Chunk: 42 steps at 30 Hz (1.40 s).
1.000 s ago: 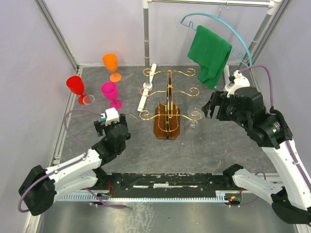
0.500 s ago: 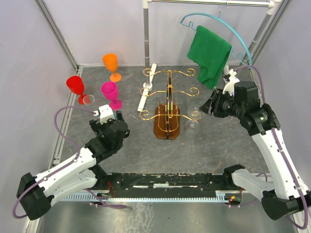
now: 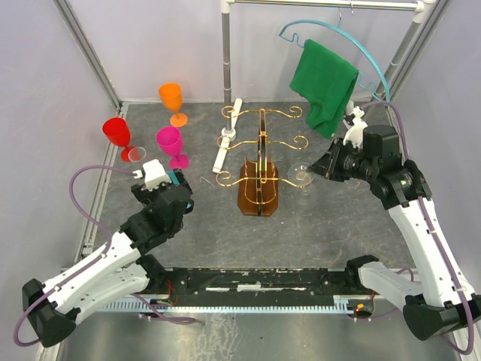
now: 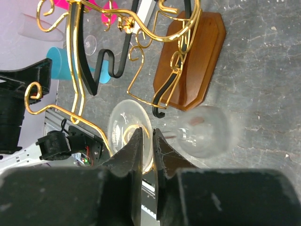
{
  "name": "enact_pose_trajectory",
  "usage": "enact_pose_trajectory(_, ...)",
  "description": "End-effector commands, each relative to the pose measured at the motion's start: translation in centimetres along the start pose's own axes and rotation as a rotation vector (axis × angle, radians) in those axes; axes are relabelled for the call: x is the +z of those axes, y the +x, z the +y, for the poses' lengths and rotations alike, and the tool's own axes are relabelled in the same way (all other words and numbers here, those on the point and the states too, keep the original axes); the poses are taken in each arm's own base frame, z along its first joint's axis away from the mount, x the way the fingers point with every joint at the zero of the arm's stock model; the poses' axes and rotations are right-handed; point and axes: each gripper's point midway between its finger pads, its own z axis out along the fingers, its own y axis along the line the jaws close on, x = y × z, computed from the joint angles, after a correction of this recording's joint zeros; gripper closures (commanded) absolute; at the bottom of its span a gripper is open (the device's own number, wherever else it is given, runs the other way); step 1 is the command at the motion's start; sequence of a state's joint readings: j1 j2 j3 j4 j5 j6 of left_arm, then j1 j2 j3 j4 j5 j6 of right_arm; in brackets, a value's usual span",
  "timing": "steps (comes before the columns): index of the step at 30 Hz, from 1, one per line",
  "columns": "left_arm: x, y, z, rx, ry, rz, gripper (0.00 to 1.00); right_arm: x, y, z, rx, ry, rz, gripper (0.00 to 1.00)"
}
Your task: Take the wine glass off the wine glass rack
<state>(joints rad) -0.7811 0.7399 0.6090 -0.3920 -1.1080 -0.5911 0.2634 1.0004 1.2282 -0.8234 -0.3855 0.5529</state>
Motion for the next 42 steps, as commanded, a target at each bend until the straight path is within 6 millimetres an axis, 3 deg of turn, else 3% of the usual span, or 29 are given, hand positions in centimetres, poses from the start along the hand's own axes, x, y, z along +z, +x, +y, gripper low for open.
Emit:
enact_pose_trajectory(1, -0.2, -0.4, -0.8, -0.060, 0.015, 0.017, 0.01, -0.4, -0.9, 1.0, -0.027, -0.056, -0.040, 0.89)
enact_pose_trajectory(9, -0.6, -1.0, -1.0, -0.087, 0.036, 0.024, 0.01, -0.7, -1.2, 1.1, -0.001, -0.091, -0.051, 0.99)
enact_pose_trajectory(22, -1.4, -2.2, -0.6, -0.122, 0.063, 0.030, 0.00, -2.5, -1.4, 2.9, 0.067, -0.256, -0.082, 0.99)
enact_pose_trajectory(32, -1.5, -2.4, -0.6, -0.123, 0.064, 0.032, 0.00, -4.1, 0.0, 4.6, 0.090, -0.342, -0.049, 0.99)
enact_pose_trajectory(38, -1.5, -2.7, -0.7, -0.127, 0.063, 0.028, 0.00, -3.7, 0.3, 5.1, 0.136, -0.398, -0.023, 0.99)
enact_pose_trajectory(42, -1.6, -2.9, -0.8, -0.126, 0.071, 0.029, 0.00, -2.9, -0.4, 5.6, 0.180, -0.461, -0.031, 0.99)
